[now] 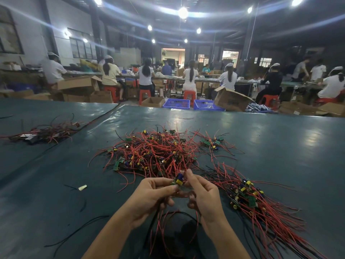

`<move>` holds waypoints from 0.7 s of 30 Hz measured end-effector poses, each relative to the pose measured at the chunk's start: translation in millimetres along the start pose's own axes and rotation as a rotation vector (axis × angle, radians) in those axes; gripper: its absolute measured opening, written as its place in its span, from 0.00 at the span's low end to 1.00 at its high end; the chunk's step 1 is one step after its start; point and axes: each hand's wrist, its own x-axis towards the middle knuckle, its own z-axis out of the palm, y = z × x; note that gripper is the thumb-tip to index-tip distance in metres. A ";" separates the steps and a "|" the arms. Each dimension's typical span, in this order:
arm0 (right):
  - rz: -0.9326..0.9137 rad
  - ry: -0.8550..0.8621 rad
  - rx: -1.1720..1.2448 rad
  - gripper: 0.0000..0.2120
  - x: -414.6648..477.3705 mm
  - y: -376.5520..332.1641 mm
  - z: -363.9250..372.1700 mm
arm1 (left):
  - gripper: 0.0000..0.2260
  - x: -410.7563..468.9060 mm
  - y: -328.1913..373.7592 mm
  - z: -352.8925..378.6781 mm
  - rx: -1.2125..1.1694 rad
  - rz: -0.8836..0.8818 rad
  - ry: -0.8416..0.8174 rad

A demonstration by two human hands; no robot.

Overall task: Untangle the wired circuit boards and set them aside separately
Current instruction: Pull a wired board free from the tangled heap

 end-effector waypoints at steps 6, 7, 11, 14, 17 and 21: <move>0.010 0.040 -0.047 0.09 2.1 3.5 -0.2 | 0.10 1.2 -2.9 -1.1 0.095 -0.006 0.002; 0.016 0.053 -0.053 0.08 2.7 4.9 -0.9 | 0.10 1.9 -3.9 -1.3 0.105 -0.003 0.014; 0.019 0.130 -0.038 0.08 3.3 6.2 -3.7 | 0.08 3.3 -5.7 -1.8 0.186 0.036 0.085; 0.003 0.209 0.006 0.10 3.0 5.6 -5.6 | 0.05 4.9 -10.9 1.0 0.466 0.294 0.298; 0.004 0.287 0.043 0.09 3.3 3.5 -7.7 | 0.03 3.6 -15.6 7.8 0.637 0.640 0.422; 0.043 0.301 0.144 0.07 1.9 1.3 -6.8 | 0.21 3.9 -17.5 16.8 0.443 0.398 0.054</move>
